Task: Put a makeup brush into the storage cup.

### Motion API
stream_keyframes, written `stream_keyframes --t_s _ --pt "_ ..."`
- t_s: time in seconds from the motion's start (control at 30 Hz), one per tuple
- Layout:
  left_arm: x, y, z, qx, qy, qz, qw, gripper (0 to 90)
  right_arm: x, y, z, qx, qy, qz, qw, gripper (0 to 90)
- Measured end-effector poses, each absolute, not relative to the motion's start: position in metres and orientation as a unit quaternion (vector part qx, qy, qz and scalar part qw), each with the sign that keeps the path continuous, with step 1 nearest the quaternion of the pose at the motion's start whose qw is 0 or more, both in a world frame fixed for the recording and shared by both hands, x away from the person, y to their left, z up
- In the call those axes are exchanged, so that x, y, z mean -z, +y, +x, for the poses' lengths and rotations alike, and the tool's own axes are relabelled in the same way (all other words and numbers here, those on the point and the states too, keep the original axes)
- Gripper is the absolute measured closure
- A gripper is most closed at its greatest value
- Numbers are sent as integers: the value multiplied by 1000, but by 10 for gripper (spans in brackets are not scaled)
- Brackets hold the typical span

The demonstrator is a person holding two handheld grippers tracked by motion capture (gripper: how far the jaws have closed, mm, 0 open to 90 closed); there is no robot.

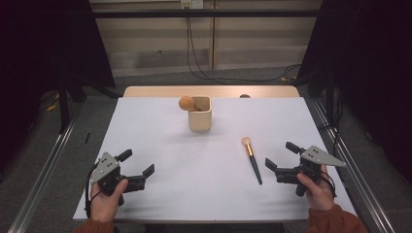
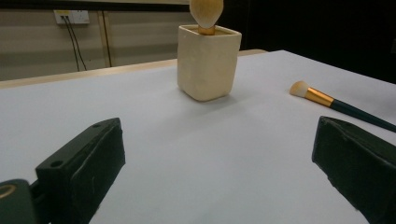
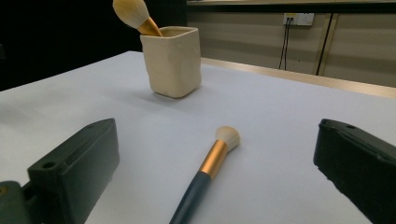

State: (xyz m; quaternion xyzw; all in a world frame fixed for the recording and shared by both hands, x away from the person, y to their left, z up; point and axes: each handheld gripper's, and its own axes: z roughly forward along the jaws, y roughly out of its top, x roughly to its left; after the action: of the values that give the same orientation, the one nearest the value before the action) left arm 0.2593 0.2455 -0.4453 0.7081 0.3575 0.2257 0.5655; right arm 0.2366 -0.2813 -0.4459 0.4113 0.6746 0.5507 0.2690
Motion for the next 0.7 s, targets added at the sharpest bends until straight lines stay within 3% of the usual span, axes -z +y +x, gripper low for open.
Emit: stream_keyframes --t_s 0.7 --pt "446 245 258 -222 352 712 565 26 443 -280 240 -552 668 419 271 0"
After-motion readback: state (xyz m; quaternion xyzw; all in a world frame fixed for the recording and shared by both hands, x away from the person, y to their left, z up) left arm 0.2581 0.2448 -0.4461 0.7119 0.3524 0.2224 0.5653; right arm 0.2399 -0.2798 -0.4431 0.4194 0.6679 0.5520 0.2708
